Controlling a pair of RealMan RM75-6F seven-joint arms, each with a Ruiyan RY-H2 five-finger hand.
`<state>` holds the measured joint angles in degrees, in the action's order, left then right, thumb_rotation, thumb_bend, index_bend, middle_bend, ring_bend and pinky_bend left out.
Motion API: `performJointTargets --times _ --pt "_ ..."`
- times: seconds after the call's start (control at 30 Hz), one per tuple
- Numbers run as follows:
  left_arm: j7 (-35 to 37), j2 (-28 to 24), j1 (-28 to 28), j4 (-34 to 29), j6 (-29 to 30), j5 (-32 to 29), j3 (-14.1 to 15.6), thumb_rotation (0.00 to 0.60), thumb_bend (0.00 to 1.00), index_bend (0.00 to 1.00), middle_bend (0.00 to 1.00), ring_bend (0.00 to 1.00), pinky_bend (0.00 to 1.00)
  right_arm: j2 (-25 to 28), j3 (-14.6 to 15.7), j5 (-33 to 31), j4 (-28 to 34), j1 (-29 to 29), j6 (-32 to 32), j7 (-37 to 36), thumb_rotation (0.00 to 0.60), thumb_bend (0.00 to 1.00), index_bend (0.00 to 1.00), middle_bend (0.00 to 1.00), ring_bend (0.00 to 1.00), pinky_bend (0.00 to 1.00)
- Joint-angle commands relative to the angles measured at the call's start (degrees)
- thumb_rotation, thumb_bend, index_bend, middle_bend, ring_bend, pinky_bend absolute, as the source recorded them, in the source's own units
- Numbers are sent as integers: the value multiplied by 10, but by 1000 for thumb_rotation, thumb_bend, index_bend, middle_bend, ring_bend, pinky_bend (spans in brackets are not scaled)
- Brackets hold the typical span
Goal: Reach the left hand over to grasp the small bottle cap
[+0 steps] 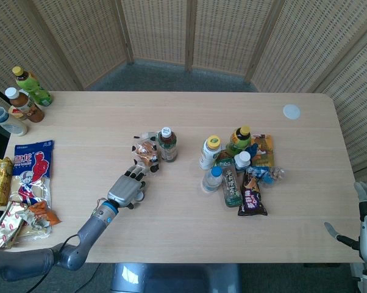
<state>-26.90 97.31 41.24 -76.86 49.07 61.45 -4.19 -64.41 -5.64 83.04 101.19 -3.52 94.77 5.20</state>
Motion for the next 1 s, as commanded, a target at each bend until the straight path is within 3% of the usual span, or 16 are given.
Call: performJointTargets --times 0.03,0.4,0.77,1.0 --pt "4 -5 -1 -2 0 -1 0 600 272 417 73 0 0 0 0 0 -1 -1 0 -1 523 149 0 0 0 0" --pt "13 -8 -1 -2 0 -3 1 600 271 443 78 0 0 0 -2 -1 -1 -2 -2 0 526 147 0 0 0 0" --pt "23 2 -2 9 13 6 -4 600 289 634 169 0 0 0 -2 0 -3 -6 0 -3 524 150 0 0 0 0" --pt "46 -43 -6 -50 30 7 -26 600 289 643 178 0 0 -6 -3 1 -10 -3 -6 -9 524 149 0 0 0 0"
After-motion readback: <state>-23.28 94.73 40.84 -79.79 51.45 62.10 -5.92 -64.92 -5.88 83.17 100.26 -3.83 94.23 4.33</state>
